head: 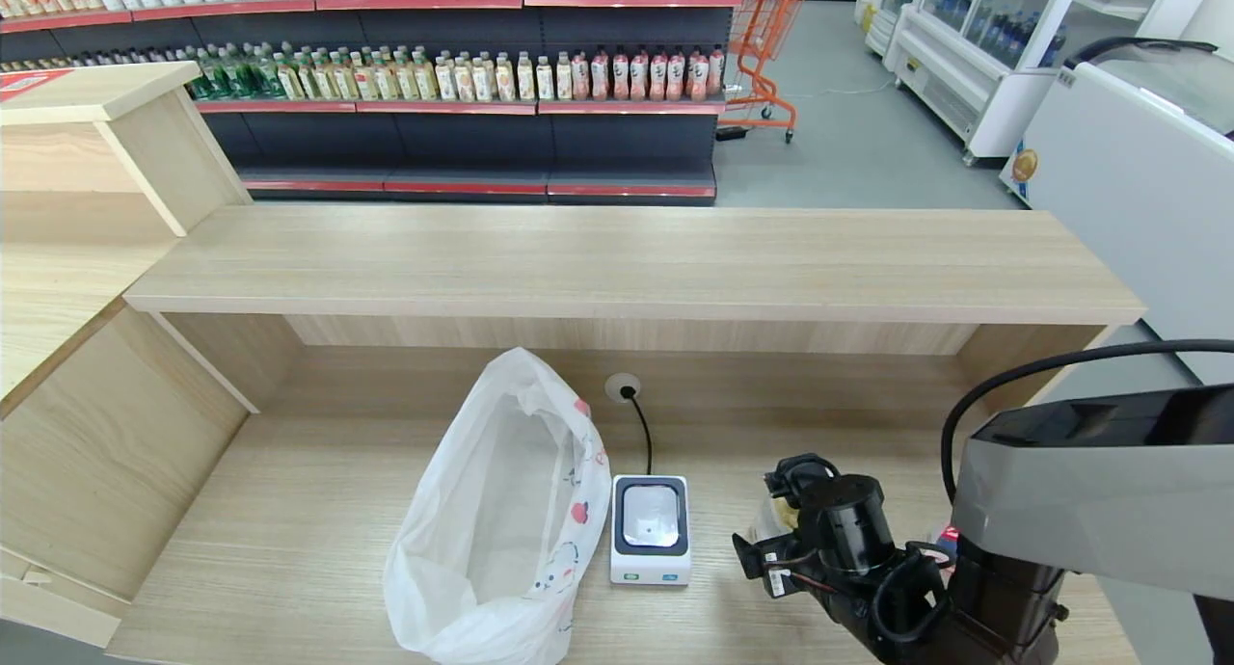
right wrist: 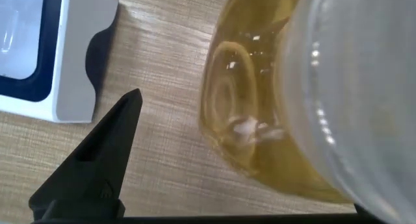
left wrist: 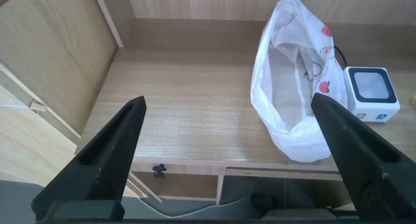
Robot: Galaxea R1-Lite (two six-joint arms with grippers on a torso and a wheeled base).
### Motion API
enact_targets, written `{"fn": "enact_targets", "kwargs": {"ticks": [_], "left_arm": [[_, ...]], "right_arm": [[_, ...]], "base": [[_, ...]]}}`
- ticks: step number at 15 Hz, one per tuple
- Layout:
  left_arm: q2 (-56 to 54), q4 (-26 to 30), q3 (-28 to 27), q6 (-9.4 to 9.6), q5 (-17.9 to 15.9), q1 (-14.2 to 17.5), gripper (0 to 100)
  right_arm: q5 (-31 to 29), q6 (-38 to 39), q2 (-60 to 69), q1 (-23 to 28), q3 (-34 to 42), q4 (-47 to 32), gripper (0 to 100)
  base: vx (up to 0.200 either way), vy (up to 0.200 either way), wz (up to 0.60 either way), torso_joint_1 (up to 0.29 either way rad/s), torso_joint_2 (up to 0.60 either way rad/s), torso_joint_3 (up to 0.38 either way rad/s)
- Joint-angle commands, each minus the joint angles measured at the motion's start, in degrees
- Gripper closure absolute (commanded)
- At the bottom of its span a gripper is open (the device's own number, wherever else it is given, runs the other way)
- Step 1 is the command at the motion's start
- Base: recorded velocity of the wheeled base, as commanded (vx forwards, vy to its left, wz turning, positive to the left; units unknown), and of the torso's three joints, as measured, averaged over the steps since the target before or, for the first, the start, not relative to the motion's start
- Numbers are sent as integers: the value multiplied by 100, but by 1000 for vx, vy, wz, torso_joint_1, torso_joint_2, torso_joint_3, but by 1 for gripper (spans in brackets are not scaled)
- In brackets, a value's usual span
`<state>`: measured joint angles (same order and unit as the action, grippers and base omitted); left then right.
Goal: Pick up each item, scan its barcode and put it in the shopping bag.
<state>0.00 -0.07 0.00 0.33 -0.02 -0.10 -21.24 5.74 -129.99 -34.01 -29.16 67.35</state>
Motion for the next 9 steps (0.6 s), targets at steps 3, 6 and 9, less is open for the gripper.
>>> {"fn": "enact_targets", "kwargs": {"ticks": [3,6,9], "left_arm": [[0,-1,0,2,2,1,0],[0,-1,0,2,2,-8,0],[0,-1,0,2,2,-8,0]], "right_arm": [[-3,-20,-299,-18,-283,217,0],[-3,-20,-299,-9,-389,305,0],[14,-82,-325,-9,-441,656,0]], "base": [[0,0,0,0,0,0],[0,0,0,0,0,0],[0,0,0,0,0,0]]}}
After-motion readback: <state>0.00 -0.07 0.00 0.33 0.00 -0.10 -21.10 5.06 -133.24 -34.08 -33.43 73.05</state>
